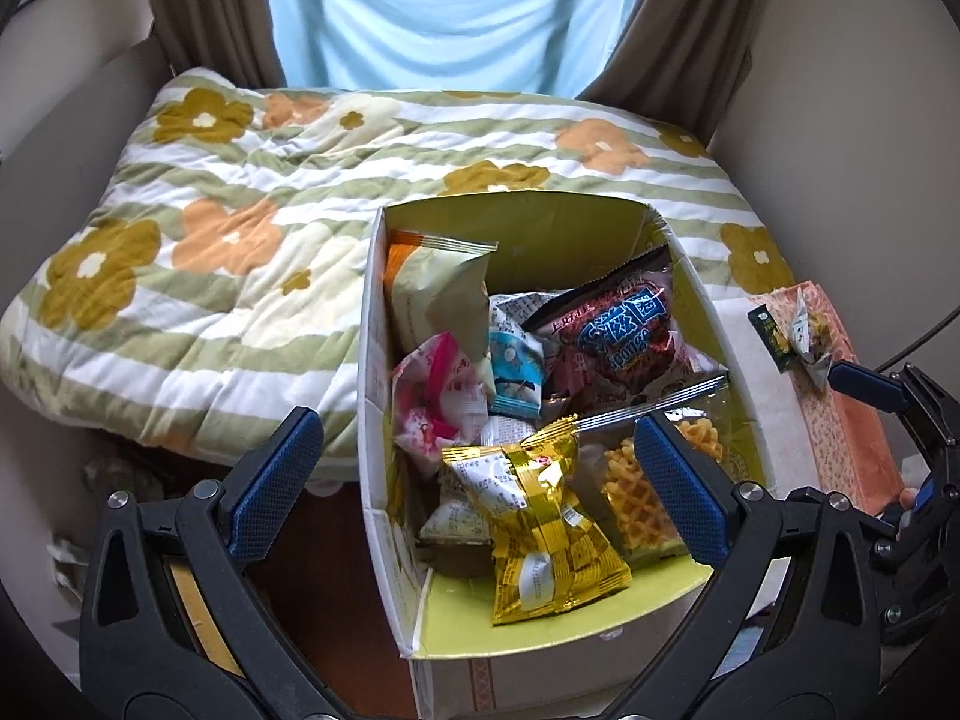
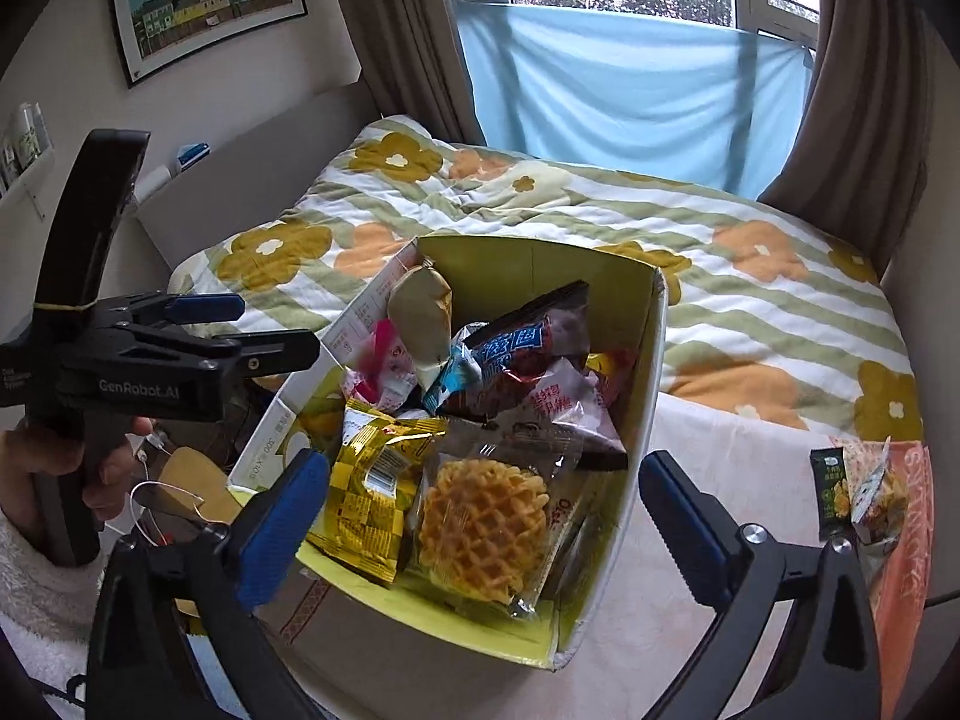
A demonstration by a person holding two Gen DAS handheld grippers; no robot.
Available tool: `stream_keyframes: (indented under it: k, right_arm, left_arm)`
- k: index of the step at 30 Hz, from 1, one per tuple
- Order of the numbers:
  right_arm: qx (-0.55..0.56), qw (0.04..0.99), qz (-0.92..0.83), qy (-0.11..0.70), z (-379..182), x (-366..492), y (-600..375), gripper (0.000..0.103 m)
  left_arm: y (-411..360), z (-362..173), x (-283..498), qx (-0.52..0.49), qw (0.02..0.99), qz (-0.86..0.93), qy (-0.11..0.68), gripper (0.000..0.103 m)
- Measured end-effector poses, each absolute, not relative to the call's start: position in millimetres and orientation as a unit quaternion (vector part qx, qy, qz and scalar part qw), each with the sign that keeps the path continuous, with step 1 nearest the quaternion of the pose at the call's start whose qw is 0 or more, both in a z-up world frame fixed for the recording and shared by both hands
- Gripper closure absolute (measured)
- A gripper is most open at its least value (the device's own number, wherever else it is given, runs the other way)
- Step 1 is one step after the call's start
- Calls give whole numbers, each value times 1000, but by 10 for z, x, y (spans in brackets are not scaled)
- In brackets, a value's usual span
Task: Organize snacks
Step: 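Move both open tools back toward the green biscuit packet on the table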
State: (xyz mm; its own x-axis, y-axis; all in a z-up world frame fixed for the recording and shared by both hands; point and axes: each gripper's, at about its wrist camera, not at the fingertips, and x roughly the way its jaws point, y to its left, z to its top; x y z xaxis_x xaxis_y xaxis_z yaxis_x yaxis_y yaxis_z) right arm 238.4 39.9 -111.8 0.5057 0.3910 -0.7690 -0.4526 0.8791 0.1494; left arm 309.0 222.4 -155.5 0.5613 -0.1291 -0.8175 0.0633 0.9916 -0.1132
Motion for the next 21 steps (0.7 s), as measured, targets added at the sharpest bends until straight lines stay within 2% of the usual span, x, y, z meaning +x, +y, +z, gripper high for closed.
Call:
stream_keyframes:
  k: [12, 21]
  right_arm:
    - [-33, 895, 188, 403, -877, 2142, 205, 0]
    - [-29, 917, 128, 376, -662, 2065, -565, 0]
  left_arm:
    - [2092, -1339, 2913, -34, 894, -77, 441, 0]
    - [1560, -1116, 2926, -20, 897, -123, 424, 0]
